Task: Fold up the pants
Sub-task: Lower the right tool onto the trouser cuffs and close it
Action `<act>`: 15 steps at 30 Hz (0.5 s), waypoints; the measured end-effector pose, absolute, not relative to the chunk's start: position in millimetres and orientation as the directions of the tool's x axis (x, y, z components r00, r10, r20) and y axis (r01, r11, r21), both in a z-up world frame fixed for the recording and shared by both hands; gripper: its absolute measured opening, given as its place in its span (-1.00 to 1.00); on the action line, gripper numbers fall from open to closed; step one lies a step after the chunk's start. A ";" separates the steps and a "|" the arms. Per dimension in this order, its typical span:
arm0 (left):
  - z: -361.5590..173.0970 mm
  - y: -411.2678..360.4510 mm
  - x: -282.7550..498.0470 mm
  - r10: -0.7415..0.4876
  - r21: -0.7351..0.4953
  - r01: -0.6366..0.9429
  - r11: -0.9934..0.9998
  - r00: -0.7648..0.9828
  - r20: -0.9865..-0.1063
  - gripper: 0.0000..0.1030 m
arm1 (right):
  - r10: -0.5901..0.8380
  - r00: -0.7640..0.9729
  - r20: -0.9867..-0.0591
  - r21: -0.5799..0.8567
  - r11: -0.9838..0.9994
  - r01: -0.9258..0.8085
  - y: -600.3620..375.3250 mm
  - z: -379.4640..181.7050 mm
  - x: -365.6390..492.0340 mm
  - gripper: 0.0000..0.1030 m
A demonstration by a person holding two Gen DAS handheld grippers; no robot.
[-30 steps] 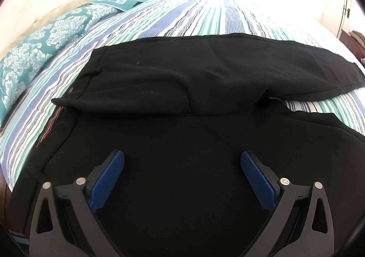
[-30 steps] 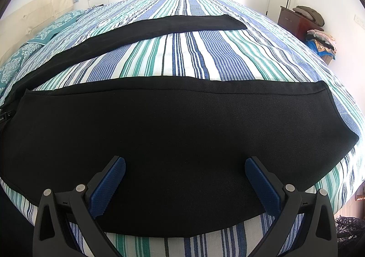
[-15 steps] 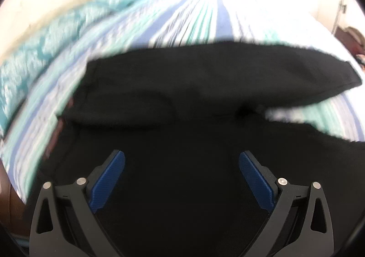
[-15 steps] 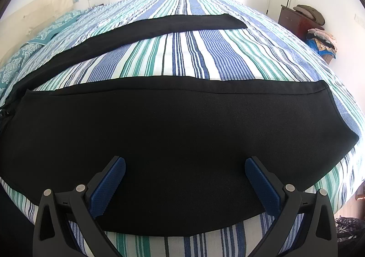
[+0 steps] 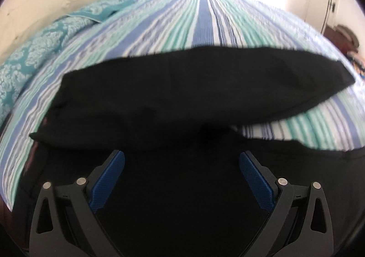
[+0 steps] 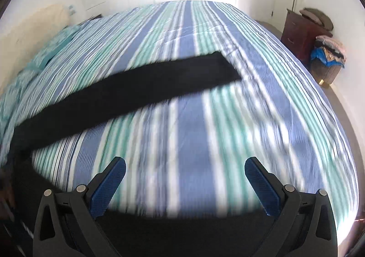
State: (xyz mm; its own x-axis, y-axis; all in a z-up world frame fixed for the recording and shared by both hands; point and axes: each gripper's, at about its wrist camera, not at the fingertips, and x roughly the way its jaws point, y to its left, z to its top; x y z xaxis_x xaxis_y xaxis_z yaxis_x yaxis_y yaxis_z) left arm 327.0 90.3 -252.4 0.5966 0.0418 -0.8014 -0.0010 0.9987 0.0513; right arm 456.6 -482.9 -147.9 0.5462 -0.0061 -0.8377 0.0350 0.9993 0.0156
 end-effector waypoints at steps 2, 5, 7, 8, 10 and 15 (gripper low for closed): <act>-260.0 85.8 325.3 0.049 0.076 0.018 0.997 0.604 -0.796 0.97 | -0.019 0.526 -0.850 0.023 0.997 0.073 -508.7 -151.0 514.7 1.00; -266.9 84.3 324.8 0.057 0.083 0.015 0.996 0.604 -0.795 0.99 | -0.047 0.509 -0.859 0.044 0.985 0.166 -541.1 -157.8 584.0 1.00; -267.6 84.2 324.0 0.059 0.083 0.012 0.996 0.608 -0.792 0.99 | -0.021 0.479 -0.878 0.101 0.968 0.228 -561.0 -166.9 627.2 1.00; -268.3 83.9 324.3 0.061 0.086 0.011 0.996 0.610 -0.790 0.99 | -0.014 0.449 -0.893 0.114 0.960 0.257 -567.8 -174.1 653.4 0.99; -267.7 82.6 323.5 0.072 0.095 0.005 0.995 0.620 -0.781 0.99 | -0.020 0.435 -0.900 0.106 0.959 0.262 -569.7 -181.7 686.4 0.99; -268.8 82.7 320.3 0.075 0.099 0.001 0.995 0.642 -0.763 0.99 | -0.135 0.398 -0.907 -0.079 0.985 0.155 -550.0 -206.8 749.6 0.81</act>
